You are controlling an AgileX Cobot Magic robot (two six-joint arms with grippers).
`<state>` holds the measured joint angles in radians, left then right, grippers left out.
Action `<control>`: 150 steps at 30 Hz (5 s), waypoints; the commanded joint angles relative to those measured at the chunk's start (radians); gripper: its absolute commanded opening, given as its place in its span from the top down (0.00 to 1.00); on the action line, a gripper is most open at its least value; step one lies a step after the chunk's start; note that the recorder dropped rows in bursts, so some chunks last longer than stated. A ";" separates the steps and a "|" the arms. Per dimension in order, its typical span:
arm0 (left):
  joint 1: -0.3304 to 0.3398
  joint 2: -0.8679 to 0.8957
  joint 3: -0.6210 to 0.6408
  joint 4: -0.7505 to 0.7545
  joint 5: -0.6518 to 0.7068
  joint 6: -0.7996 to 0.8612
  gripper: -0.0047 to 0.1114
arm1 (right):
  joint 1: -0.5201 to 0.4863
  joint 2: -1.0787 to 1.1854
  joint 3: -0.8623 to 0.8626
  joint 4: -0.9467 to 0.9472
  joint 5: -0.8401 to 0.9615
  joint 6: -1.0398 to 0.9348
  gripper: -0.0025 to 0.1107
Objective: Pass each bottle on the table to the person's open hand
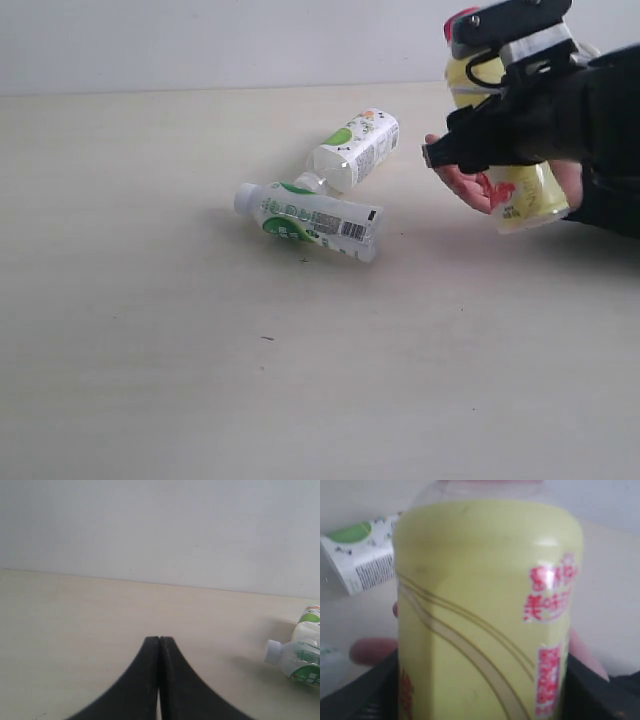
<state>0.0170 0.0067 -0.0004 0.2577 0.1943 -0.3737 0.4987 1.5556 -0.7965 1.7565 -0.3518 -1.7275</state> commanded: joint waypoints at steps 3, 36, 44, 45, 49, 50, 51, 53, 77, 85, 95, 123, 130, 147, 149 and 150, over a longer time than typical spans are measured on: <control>0.001 -0.007 0.000 0.000 -0.001 -0.001 0.96 | -0.006 -0.018 0.097 -0.012 -0.064 -0.058 0.98; 0.001 -0.007 0.000 0.000 -0.001 -0.001 0.96 | -0.006 -0.018 0.102 -0.301 0.141 0.252 0.98; 0.001 -0.007 0.000 0.000 -0.001 -0.001 0.96 | -0.006 0.015 0.102 -0.326 0.115 0.250 0.98; 0.001 -0.007 0.000 0.000 -0.001 -0.001 0.96 | -0.006 0.018 0.102 -0.348 0.087 0.273 0.98; 0.001 -0.007 0.000 0.000 -0.001 -0.001 0.96 | -0.019 0.026 0.102 -0.544 0.082 0.511 0.98; 0.001 -0.007 0.000 0.000 -0.001 -0.001 0.96 | -0.028 0.026 0.102 -0.598 0.095 0.582 0.98; 0.001 -0.007 0.000 0.000 -0.001 -0.001 0.96 | -0.036 0.026 0.102 -0.671 0.113 0.667 0.98; 0.001 -0.007 0.000 0.000 -0.001 -0.001 0.96 | -0.057 0.026 0.102 -0.832 0.135 0.832 0.98; 0.001 -0.007 0.000 0.000 -0.001 -0.001 0.96 | -0.207 0.033 0.029 -1.686 0.485 1.641 0.98; 0.001 -0.007 0.000 0.000 -0.001 -0.001 0.96 | -0.207 0.099 0.029 -1.686 0.424 1.641 0.98; 0.001 -0.007 0.000 0.000 -0.001 -0.001 0.96 | -0.207 0.106 0.029 -1.682 0.424 1.643 0.93; 0.001 -0.007 0.000 0.000 -0.001 -0.001 0.96 | -0.207 0.106 0.029 -1.684 0.382 1.643 0.24; 0.001 -0.007 0.000 0.000 -0.001 -0.001 0.96 | -0.207 0.065 0.029 -1.684 0.335 1.643 0.24; 0.001 -0.007 0.000 0.000 -0.001 -0.001 0.96 | -0.207 -0.217 0.088 -1.681 0.323 1.643 0.40; 0.001 -0.007 0.000 0.000 -0.001 -0.001 0.96 | -0.207 -0.278 0.129 -1.678 0.279 1.654 0.51; 0.001 -0.007 0.000 0.000 -0.001 -0.001 0.96 | -0.207 -0.303 0.146 -1.678 0.264 1.657 0.55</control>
<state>0.0170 0.0067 -0.0004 0.2577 0.1943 -0.3737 0.2972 1.3288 -0.6956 0.0802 -0.0304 -0.0831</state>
